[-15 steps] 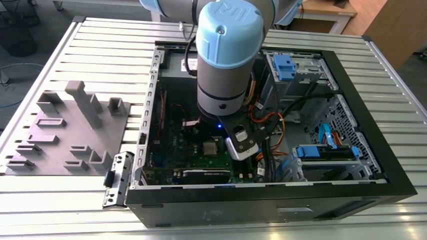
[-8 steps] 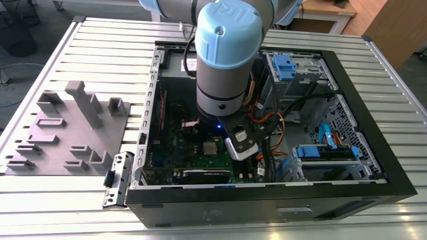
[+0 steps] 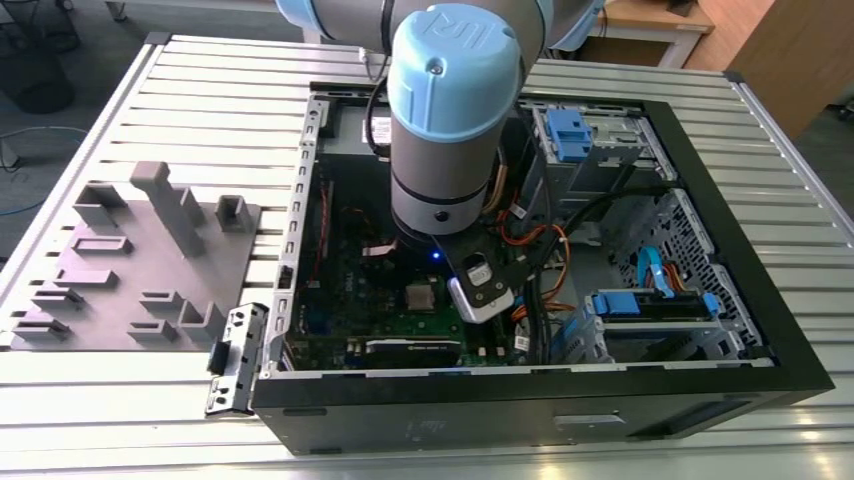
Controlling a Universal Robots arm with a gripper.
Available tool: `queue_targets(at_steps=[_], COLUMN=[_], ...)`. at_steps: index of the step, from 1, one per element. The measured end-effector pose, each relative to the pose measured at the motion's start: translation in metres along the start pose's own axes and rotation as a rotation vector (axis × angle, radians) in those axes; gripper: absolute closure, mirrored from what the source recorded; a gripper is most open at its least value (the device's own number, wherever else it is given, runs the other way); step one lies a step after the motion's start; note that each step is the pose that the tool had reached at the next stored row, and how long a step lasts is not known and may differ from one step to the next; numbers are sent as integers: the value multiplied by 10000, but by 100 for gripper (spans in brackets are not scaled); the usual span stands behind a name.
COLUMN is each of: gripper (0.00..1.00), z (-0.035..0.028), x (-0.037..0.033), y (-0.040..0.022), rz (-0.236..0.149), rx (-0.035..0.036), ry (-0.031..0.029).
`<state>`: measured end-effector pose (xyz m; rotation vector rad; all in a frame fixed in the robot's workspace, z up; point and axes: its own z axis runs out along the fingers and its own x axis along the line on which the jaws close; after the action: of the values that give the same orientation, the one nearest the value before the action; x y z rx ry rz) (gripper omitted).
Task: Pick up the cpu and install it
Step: 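Place the cpu into insertion slot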
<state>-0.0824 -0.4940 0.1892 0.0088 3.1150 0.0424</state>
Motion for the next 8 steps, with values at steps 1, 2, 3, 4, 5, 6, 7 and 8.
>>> queue_targets(at_steps=[1, 2, 3, 4, 5, 6, 7, 8], gripper=[39, 39, 39, 39, 39, 39, 39, 39], z=[1, 0, 1, 1, 1, 2, 2, 2], x=[0, 0, 0, -1, -4, -8, -11, -13], y=[0, 0, 0, 0, 0, 0, 0, 0], rz=[0, 0, 15, 55, 96, 139, 191, 242], rx=[0, 0, 1, 1, 2, 2, 4, 6], ry=[0, 0, 0, -1, -3, -4, -5, -6])
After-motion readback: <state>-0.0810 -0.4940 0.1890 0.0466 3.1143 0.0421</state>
